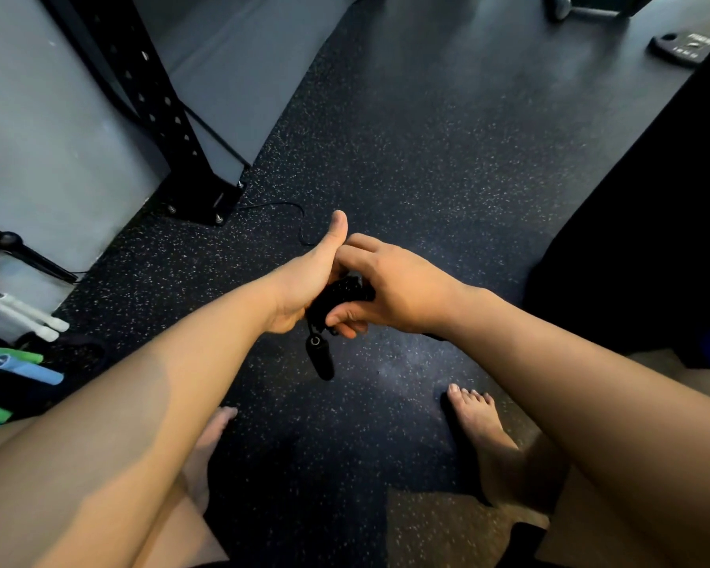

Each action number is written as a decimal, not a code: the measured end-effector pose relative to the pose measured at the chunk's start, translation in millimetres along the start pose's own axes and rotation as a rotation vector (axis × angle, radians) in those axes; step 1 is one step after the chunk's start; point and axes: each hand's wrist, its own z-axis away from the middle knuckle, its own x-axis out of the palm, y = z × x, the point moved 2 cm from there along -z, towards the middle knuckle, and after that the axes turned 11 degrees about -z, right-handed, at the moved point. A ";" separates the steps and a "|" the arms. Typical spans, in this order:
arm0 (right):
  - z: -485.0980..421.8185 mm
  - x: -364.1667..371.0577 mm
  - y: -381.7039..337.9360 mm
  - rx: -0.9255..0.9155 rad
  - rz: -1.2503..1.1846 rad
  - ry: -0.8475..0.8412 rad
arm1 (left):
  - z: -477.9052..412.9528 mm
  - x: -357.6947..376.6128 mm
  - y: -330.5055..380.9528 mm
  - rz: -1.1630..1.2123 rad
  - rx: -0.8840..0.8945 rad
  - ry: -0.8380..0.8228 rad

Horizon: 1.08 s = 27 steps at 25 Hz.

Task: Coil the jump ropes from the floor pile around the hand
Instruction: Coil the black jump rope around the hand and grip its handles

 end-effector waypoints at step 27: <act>-7.0 -3.9 6.1 0.014 -0.026 0.290 | 17.3 -13.5 20.6 -0.623 0.313 0.433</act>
